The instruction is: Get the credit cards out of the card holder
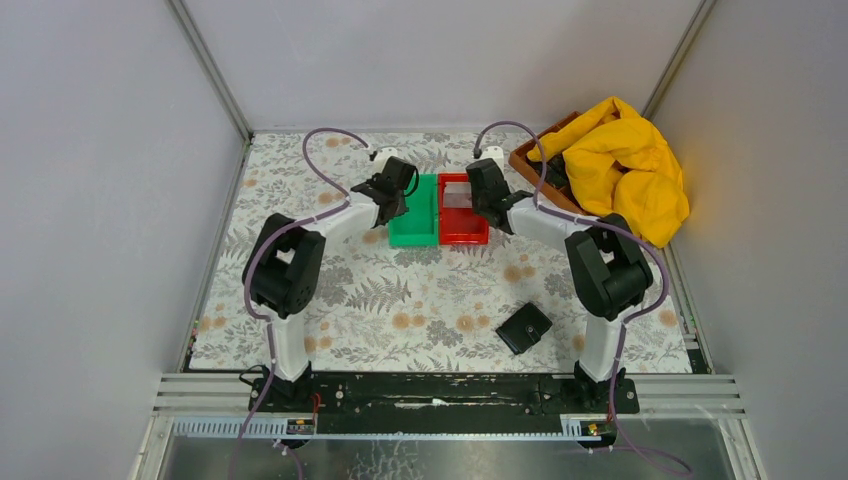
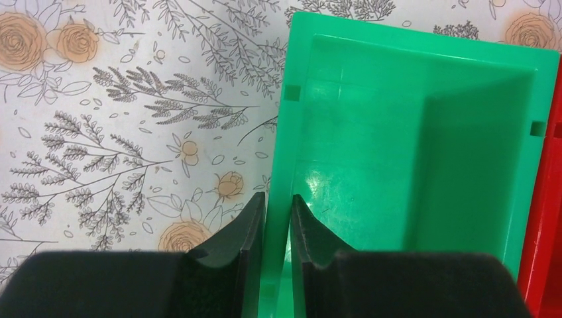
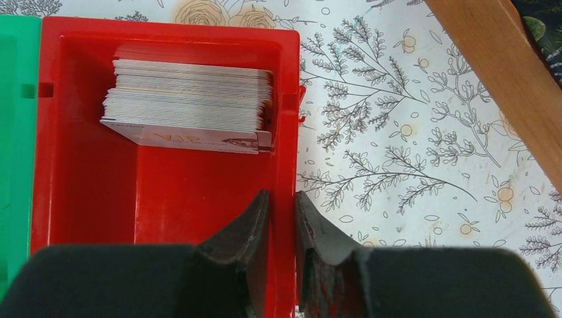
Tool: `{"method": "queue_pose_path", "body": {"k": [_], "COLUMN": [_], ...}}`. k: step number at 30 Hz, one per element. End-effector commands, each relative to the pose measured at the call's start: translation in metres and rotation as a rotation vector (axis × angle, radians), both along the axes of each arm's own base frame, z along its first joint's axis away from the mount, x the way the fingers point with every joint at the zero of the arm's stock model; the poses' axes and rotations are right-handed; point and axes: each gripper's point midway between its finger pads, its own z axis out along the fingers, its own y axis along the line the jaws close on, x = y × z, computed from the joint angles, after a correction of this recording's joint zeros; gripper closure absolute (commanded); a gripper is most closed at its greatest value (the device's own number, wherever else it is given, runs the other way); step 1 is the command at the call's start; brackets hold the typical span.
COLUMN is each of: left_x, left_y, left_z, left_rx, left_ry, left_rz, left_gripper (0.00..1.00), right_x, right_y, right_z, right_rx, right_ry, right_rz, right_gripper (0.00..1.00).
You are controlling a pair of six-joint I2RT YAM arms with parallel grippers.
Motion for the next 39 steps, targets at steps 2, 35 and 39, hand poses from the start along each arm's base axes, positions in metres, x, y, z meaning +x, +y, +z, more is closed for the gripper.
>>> {"method": "queue_pose_path", "body": {"k": [2,35,39], "left_x": [0.019,0.02,0.02], "left_y": [0.003,-0.002,0.0], "left_z": [-0.012,-0.013,-0.008], "left_rx": [-0.013,-0.043,-0.036], "left_ry": [0.009,0.02,0.008], "left_rz": [0.06,0.004,0.005], "left_gripper": [0.86,0.59,0.53], "right_x": [0.004,-0.001,-0.002], "right_y": [0.012,0.013,0.013], "right_z": [0.007,0.015,0.019], "right_rx": [0.013,0.03,0.031], "right_ry": [0.016,0.031,0.024], "right_rz": [0.052,0.066,0.066], "right_gripper": [1.0,0.61,0.58]}}
